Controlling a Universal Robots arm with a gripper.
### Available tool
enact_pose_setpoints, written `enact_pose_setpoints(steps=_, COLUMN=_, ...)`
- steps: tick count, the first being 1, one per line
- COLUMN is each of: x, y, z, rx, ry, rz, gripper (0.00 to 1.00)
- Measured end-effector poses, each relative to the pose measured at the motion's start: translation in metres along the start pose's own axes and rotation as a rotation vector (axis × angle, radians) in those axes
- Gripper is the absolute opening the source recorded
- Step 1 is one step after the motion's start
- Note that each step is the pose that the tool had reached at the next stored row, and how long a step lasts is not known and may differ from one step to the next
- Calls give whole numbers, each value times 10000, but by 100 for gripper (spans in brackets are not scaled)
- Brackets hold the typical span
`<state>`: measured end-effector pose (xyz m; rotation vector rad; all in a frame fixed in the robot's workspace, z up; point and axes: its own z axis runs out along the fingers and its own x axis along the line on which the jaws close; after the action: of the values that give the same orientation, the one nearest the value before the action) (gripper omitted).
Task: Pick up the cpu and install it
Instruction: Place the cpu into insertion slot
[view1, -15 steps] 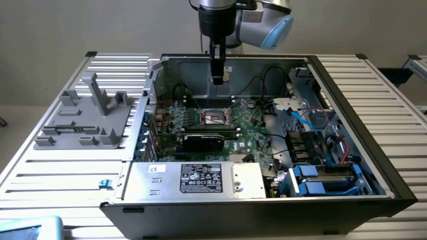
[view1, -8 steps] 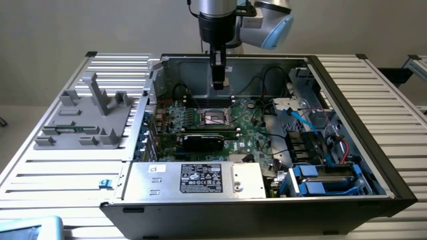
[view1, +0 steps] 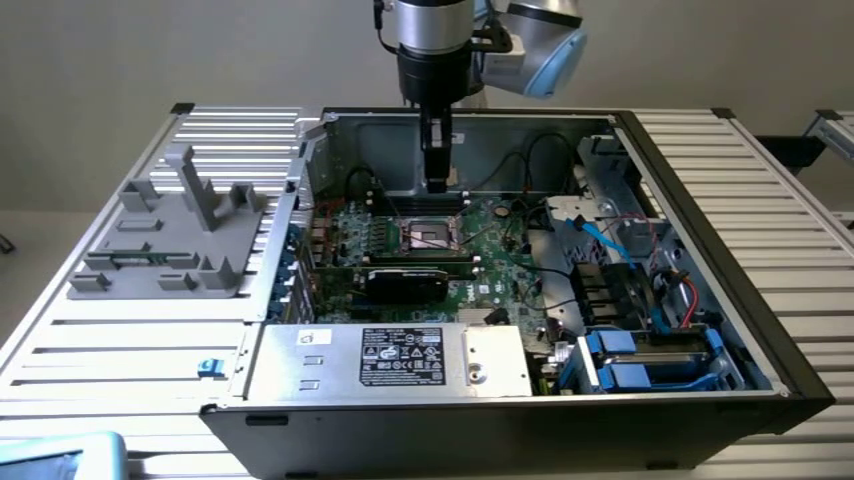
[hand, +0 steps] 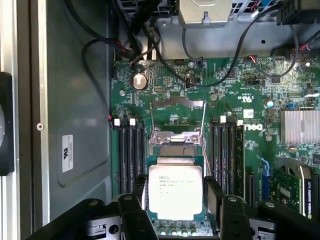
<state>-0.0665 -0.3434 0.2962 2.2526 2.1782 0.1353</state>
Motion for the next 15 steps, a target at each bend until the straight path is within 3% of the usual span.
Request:
enact_pose_setpoints(steps=4, x=-9, y=-4, z=66, rx=0, ry=0, rz=-1, gripper=55)
enact_pose_setpoints(steps=9, x=-11, y=-4, z=68, rx=0, ry=-1, rz=-2, gripper=55)
enact_pose_setpoints(steps=15, x=15, y=-11, z=166, rx=-2, ry=-92, rz=-8, gripper=55)
